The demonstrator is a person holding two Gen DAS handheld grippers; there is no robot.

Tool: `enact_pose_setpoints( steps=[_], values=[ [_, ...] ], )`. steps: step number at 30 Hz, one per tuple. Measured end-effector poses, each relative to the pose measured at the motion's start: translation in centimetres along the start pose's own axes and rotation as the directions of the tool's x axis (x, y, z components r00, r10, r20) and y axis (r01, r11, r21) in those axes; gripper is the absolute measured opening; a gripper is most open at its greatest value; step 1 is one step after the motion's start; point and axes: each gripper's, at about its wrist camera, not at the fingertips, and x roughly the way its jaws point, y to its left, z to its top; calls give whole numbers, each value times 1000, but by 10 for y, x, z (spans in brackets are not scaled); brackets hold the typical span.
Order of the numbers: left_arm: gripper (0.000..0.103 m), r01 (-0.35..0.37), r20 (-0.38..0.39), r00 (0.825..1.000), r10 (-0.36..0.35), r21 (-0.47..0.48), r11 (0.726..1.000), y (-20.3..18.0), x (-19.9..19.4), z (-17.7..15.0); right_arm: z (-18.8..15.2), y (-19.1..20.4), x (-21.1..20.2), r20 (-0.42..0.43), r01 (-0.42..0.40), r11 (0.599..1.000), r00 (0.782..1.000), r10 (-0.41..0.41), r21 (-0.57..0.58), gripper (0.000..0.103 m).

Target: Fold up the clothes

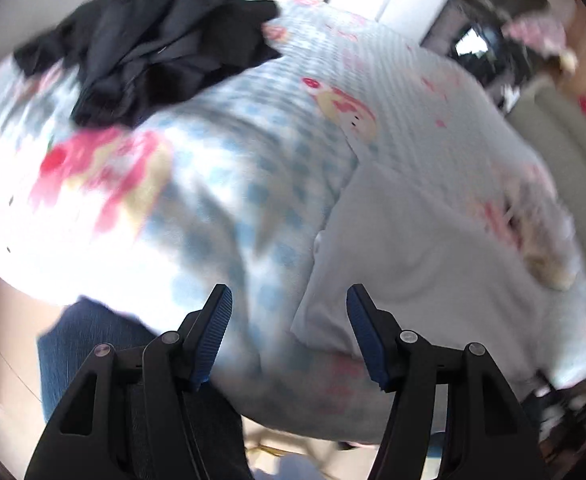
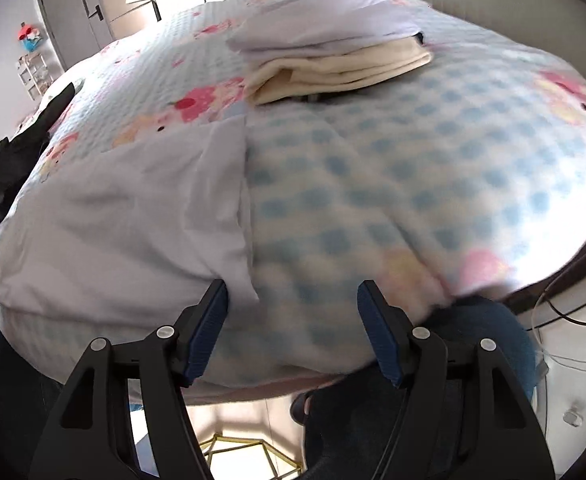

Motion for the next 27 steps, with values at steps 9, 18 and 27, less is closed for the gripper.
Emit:
enact_pose_setpoints(
  steps=[9, 18, 27],
  values=[
    [59, 69, -52, 996, -70, -37, 997, 1, 20, -19, -20, 26, 19, -72, -2, 998, 997, -3, -66, 67],
    [19, -43, -28, 999, 45, 77, 996, -17, 32, -23, -16, 12, 21, -45, -45, 999, 998, 45, -3, 52],
    [8, -223, 97, 970, 221, 2, 975, -2, 3, -13, -16, 15, -5, 14, -140, 990, 990, 140, 24, 40]
  ],
)
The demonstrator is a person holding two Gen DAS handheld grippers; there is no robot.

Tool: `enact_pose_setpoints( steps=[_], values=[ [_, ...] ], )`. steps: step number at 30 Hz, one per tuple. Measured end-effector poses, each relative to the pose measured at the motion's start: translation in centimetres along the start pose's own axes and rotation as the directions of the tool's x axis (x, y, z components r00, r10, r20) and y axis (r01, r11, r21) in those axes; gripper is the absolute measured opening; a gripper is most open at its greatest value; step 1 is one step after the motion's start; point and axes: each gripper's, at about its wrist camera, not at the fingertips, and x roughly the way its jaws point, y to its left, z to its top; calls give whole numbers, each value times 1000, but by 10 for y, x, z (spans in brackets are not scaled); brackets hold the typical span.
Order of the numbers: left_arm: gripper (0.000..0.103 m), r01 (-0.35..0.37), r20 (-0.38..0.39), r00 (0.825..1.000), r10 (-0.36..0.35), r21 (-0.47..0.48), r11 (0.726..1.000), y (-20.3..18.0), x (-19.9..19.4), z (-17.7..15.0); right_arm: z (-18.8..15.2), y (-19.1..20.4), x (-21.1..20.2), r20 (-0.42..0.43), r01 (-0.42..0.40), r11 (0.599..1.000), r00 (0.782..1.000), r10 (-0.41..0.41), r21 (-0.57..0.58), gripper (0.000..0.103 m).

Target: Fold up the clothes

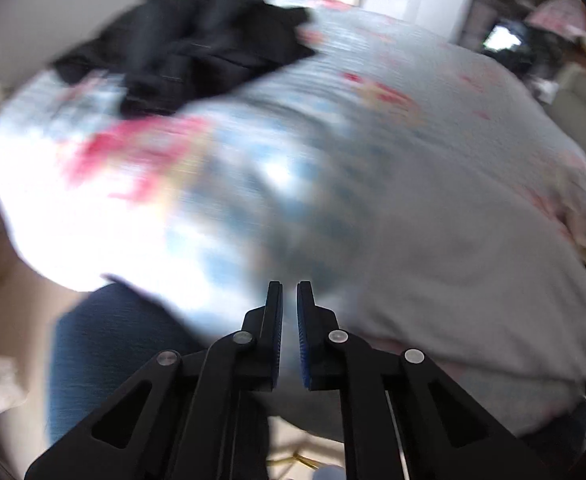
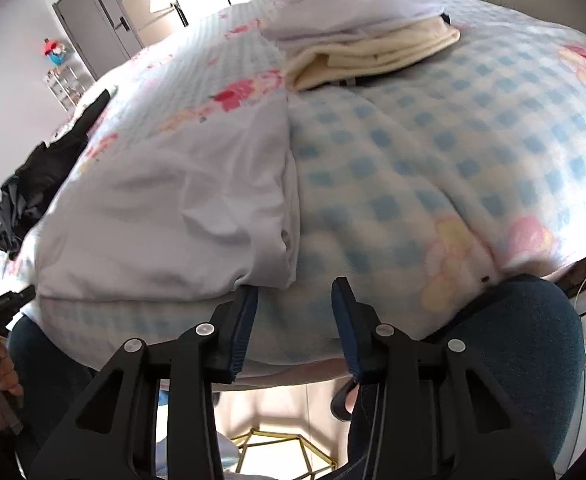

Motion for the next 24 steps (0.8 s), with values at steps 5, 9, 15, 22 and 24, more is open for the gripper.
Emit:
enact_pose_setpoints(
  steps=[5, 9, 15, 22, 24],
  values=[
    [15, 187, 8, 982, -190, 161, 969, -37, -19, 5, 9, 1, -8, -9, -8, 1000, 1000, 8, -11, 40],
    [20, 302, -82, 953, -291, 301, 905, -89, -3, -8, 10, 5, 20, -65, 20, 996, 998, -26, -89, 40],
    [20, 252, -123, 967, -223, 334, 908, -93, 31, -15, 9, -2, 31, -85, 97, 988, 991, -108, -119, 46],
    [28, 231, -75, 973, -219, 271, 934, -66, 9, 14, 21, -30, 0, -38, 88, 996, 995, -88, -9, 46],
    [35, 270, -27, 961, -274, 285, 920, -70, 0, 29, 35, -24, -5, -25, -35, 999, 999, 35, -23, 53]
  ],
)
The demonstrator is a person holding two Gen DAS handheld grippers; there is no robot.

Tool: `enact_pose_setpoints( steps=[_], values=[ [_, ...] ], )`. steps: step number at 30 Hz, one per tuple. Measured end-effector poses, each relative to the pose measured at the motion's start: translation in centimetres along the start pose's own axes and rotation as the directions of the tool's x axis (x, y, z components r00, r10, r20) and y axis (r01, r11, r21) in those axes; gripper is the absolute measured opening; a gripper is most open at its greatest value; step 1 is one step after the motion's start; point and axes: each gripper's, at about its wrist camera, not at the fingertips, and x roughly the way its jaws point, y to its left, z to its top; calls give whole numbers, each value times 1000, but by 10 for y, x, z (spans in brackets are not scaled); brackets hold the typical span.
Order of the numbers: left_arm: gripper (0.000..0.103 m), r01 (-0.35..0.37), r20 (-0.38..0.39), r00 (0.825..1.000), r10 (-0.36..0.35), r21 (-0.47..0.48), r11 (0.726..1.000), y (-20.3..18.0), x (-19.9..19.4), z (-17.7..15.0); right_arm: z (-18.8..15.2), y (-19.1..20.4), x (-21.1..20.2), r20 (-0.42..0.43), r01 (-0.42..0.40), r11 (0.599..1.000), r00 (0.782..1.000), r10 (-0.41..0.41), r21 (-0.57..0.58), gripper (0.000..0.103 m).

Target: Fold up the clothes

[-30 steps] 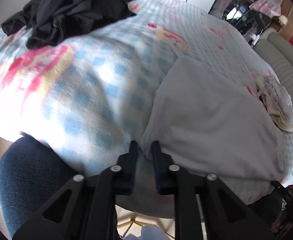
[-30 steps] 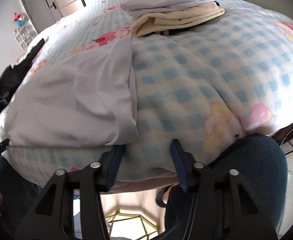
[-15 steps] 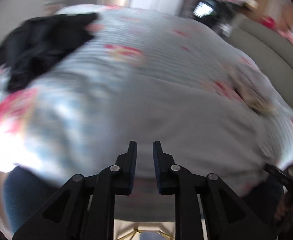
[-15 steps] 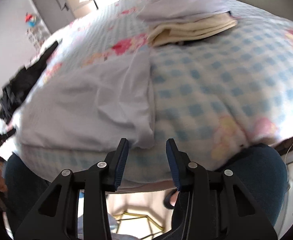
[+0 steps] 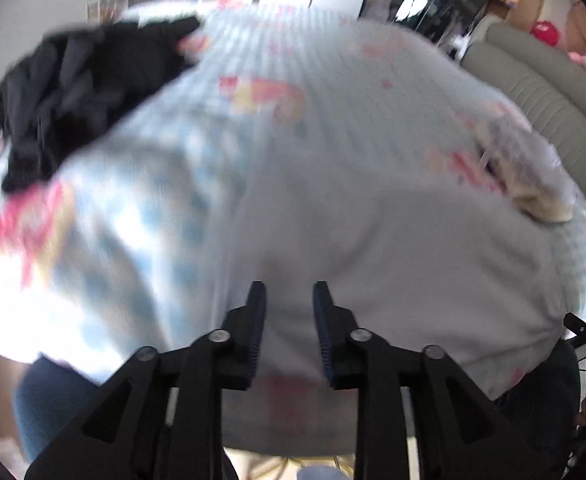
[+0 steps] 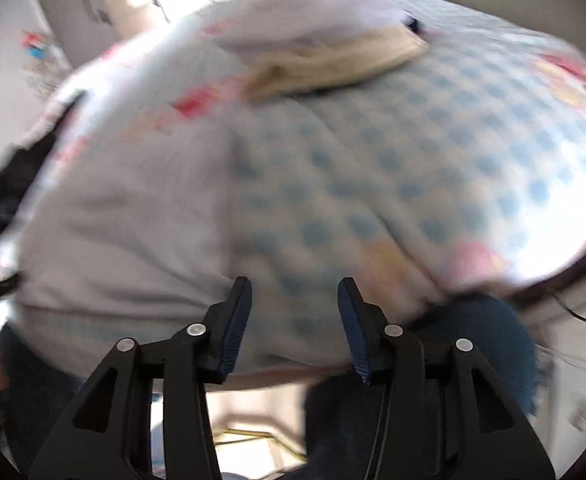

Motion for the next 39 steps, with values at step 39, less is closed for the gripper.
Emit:
enact_pose_setpoints(
  steps=[39],
  values=[
    [49, 165, -118, 977, -177, -102, 981, -23, 10, -19, 5, 4, 27, -42, -121, 988, 991, 125, 100, 74]
  ],
)
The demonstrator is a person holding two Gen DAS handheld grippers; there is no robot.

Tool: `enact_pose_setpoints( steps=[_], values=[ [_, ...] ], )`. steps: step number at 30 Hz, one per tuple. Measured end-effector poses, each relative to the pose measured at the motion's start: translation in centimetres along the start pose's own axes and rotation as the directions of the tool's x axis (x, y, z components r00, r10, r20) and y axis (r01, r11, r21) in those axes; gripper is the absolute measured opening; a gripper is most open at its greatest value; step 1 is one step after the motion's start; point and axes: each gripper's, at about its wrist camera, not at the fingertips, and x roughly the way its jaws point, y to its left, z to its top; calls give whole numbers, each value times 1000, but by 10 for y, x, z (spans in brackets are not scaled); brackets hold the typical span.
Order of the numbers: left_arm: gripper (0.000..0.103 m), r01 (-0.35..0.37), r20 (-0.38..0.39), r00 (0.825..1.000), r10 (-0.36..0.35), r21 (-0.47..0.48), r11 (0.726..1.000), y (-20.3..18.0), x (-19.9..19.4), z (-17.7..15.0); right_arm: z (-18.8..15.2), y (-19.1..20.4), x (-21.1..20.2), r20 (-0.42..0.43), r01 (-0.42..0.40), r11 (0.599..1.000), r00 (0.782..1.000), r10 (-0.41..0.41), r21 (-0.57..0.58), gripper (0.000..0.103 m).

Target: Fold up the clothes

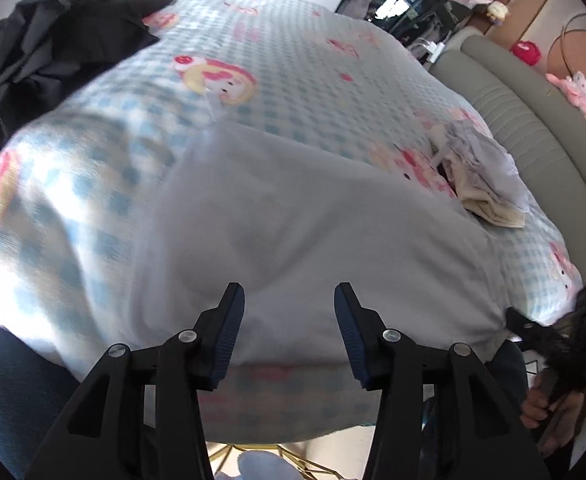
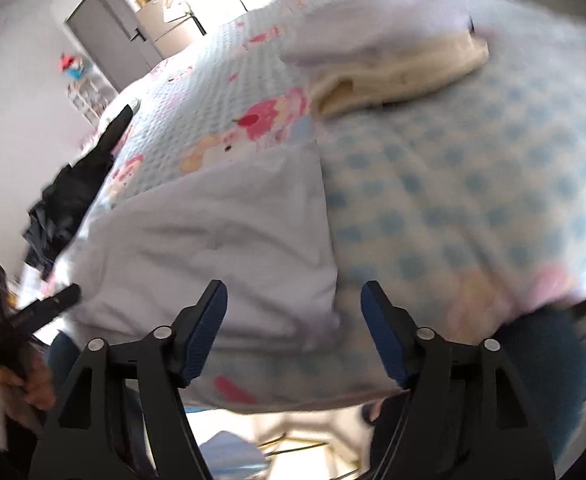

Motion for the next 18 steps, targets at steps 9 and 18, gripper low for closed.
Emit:
enact_pose_setpoints(
  steps=[9, 18],
  values=[
    [49, 82, -63, 996, -69, 236, 968, -90, 23, -4, 3, -7, 18, 52, -67, 995, 997, 63, 80, 74],
    [49, 110, -110, 990, -93, 159, 981, -100, 45, -9, 12, 7, 41, -28, -80, 997, 996, 80, 8, 36]
  ],
)
